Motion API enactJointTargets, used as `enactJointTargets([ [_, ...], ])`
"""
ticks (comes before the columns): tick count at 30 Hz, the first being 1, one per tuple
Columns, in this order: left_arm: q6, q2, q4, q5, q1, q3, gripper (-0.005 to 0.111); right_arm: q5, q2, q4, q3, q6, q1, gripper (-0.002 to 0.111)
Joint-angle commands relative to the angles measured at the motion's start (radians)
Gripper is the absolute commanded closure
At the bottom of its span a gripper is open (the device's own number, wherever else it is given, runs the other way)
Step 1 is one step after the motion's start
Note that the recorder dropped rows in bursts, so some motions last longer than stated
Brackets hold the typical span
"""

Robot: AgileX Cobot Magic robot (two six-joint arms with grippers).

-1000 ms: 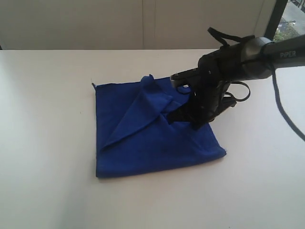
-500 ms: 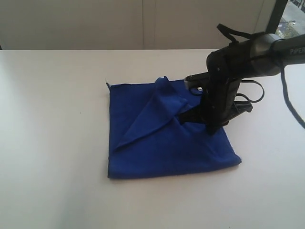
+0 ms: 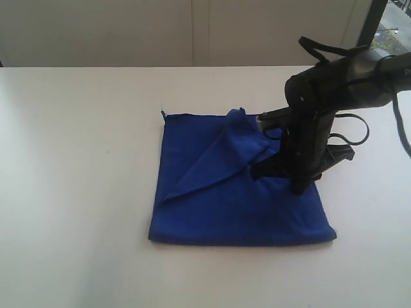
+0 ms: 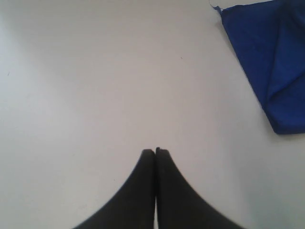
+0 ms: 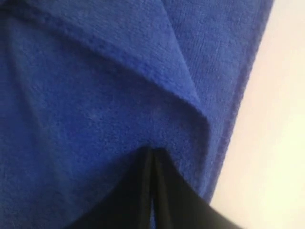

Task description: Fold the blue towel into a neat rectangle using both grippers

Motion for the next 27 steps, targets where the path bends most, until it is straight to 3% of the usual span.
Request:
enactJointTargets([
  [1, -0.005, -0.006, -0.003, 0.006, -0.001, 0.006, 0.107, 0.04, 0.012, 0.006, 0.034, 0.001, -0.006, 0.108],
  [21, -0.005, -0.006, -0.003, 0.006, -0.001, 0.006, 0.107, -0.22, -0.175, 0.009, 0.033, 0.008, -0.006, 0.108],
  [27, -0.005, -0.006, -0.003, 0.006, -0.001, 0.006, 0.107, -0.347, -0.146, 0.126, 0.017, 0.027, -0.056, 0.108],
])
